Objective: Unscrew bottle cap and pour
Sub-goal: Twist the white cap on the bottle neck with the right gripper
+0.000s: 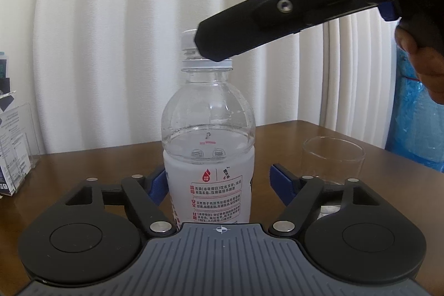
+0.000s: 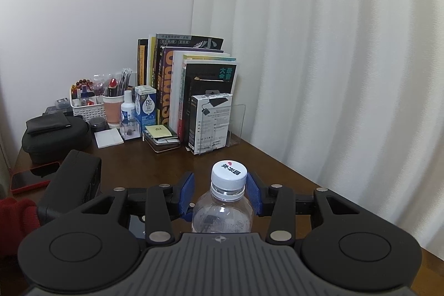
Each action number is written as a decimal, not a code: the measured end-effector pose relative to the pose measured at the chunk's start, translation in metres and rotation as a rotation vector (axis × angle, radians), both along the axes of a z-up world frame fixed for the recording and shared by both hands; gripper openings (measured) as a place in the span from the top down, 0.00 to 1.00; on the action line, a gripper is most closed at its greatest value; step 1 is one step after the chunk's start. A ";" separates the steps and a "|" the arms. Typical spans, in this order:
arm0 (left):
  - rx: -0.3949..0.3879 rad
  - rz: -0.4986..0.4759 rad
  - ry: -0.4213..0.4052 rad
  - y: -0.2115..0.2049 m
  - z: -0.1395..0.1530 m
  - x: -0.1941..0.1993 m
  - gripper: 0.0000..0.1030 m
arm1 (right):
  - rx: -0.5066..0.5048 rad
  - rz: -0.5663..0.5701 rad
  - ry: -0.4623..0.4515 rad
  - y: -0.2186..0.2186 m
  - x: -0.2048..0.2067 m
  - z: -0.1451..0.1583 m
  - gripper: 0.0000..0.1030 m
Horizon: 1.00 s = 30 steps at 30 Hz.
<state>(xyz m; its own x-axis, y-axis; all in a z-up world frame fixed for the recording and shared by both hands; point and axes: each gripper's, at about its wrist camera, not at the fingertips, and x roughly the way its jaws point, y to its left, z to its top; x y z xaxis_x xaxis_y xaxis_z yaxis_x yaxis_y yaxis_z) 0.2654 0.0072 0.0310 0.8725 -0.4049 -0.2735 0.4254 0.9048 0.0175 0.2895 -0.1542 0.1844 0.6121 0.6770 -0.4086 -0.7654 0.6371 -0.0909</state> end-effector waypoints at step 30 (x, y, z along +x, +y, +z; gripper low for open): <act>0.003 0.001 0.002 -0.003 -0.002 0.006 0.32 | 0.017 -0.014 -0.014 0.000 -0.014 -0.003 0.49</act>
<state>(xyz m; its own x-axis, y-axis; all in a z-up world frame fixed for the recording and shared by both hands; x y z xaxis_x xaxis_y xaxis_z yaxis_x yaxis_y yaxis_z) 0.2715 0.0043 0.0287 0.8726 -0.4028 -0.2763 0.4241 0.9054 0.0193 0.2754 -0.1540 0.1813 0.6273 0.6749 -0.3886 -0.7549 0.6496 -0.0902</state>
